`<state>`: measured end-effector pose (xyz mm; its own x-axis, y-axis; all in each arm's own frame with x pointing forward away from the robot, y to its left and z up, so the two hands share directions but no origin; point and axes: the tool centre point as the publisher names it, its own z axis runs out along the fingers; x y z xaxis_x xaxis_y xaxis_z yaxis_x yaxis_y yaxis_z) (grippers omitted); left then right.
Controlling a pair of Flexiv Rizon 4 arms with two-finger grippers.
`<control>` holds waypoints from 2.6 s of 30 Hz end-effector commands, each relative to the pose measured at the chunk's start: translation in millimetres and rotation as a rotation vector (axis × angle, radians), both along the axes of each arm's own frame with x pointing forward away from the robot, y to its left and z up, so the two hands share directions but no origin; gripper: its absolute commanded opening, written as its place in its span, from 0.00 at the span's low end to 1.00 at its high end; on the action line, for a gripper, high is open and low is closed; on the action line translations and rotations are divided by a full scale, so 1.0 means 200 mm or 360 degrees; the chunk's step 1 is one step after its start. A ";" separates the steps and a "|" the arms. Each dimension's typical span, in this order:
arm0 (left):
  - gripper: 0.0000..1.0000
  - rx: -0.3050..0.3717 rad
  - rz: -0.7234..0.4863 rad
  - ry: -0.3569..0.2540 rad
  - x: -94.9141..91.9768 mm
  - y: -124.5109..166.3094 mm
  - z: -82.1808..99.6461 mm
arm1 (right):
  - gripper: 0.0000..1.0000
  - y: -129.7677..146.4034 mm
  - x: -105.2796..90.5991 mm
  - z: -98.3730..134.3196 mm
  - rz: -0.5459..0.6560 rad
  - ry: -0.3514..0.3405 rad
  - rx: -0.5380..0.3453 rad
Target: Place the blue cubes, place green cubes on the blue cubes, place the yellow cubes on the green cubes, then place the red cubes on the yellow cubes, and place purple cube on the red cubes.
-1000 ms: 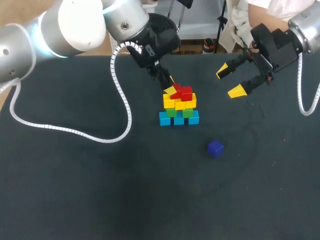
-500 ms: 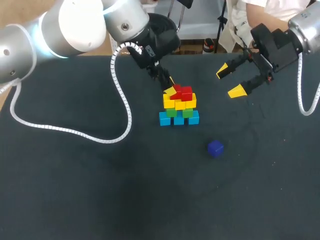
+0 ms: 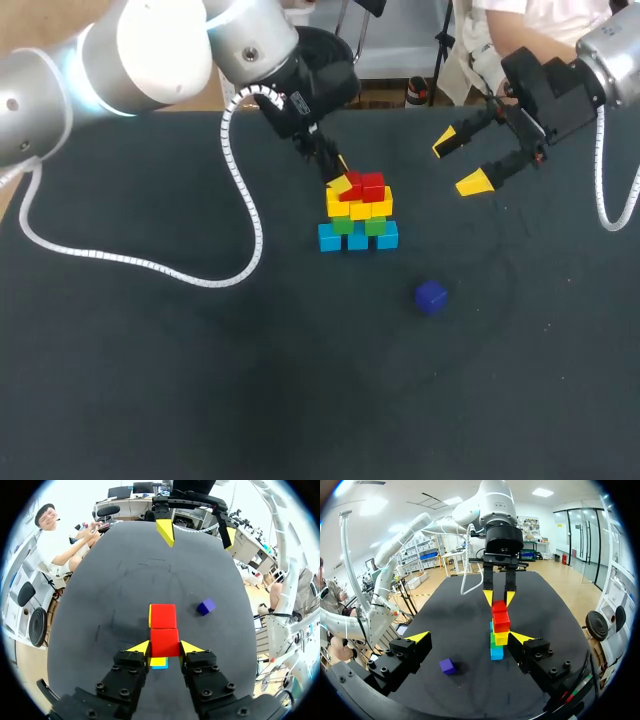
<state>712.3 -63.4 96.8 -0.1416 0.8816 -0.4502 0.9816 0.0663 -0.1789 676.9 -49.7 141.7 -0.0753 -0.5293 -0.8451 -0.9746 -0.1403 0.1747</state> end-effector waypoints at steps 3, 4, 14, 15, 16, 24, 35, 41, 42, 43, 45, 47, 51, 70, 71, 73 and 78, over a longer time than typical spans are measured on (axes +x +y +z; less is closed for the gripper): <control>0.00 0.0007 0.0005 0.0000 -0.01 0.01 0.00 | 1.00 0.00 -0.01 0.00 -0.0004 -0.0003 -0.0002; 0.00 0.0008 0.0004 0.0001 -0.01 0.00 0.00 | 1.00 0.00 -0.01 0.00 -0.0004 -0.0003 -0.0002; 0.00 0.0006 -0.0001 0.0002 -0.01 -0.01 0.00 | 1.00 0.00 -0.01 0.00 -0.0004 -0.0003 -0.0002; 0.00 0.0006 0.0000 0.0003 -0.01 -0.01 0.00 | 1.00 0.00 -0.01 0.00 -0.0004 -0.0003 -0.0002; 0.00 0.0007 0.0003 0.0004 -0.01 -0.01 0.00 | 1.00 0.00 -0.01 0.00 -0.0004 -0.0003 -0.0002; 0.00 0.0007 0.0015 0.0012 -0.01 0.00 0.00 | 1.00 0.00 -0.01 0.00 -0.0004 -0.0003 -0.0002; 0.00 -0.0007 0.0024 0.0017 -0.02 -0.01 0.00 | 1.00 0.00 -0.01 0.00 -0.0004 -0.0003 -0.0002; 0.00 -0.0008 0.0028 0.0021 -0.02 -0.01 -0.01 | 1.00 0.00 -0.01 0.00 -0.0004 -0.0003 -0.0002; 0.00 -0.0009 0.0027 0.0023 -0.02 -0.01 -0.01 | 1.00 0.00 -0.01 0.00 -0.0004 -0.0003 -0.0002; 0.00 -0.0009 0.0027 0.0023 -0.02 -0.01 -0.01 | 1.00 0.00 -0.01 0.00 -0.0004 -0.0003 -0.0002; 0.00 -0.0009 0.0025 0.0023 -0.02 -0.01 -0.01 | 1.00 0.00 -0.01 0.00 -0.0004 -0.0003 -0.0002; 0.00 -0.0011 0.0023 0.0024 -0.02 -0.01 -0.01 | 1.00 0.00 -0.01 0.00 -0.0004 -0.0003 -0.0002; 0.00 -0.0017 0.0016 0.0027 -0.02 -0.02 -0.01 | 1.00 0.00 -0.01 0.00 -0.0004 -0.0003 -0.0002; 0.00 -0.0015 0.0013 0.0029 -0.01 -0.01 -0.01 | 1.00 0.00 -0.01 0.00 -0.0004 -0.0003 -0.0002; 0.00 -0.0016 0.0013 0.0030 -0.01 -0.01 -0.01 | 1.00 0.00 -0.01 0.00 -0.0004 -0.0003 -0.0002; 0.00 -0.0016 0.0013 0.0029 -0.01 -0.01 -0.01 | 1.00 0.00 -0.01 0.00 -0.0004 -0.0003 -0.0002; 0.00 -0.0017 0.0016 0.0027 -0.01 -0.01 -0.01 | 1.00 0.00 -0.01 0.00 -0.0004 -0.0003 -0.0002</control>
<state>708.8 -66.0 94.8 -0.1584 0.8749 -0.4576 0.9780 0.0752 -0.1947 676.9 -49.7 141.7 -0.0753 -0.5293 -0.8451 -0.9746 -0.1403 0.1747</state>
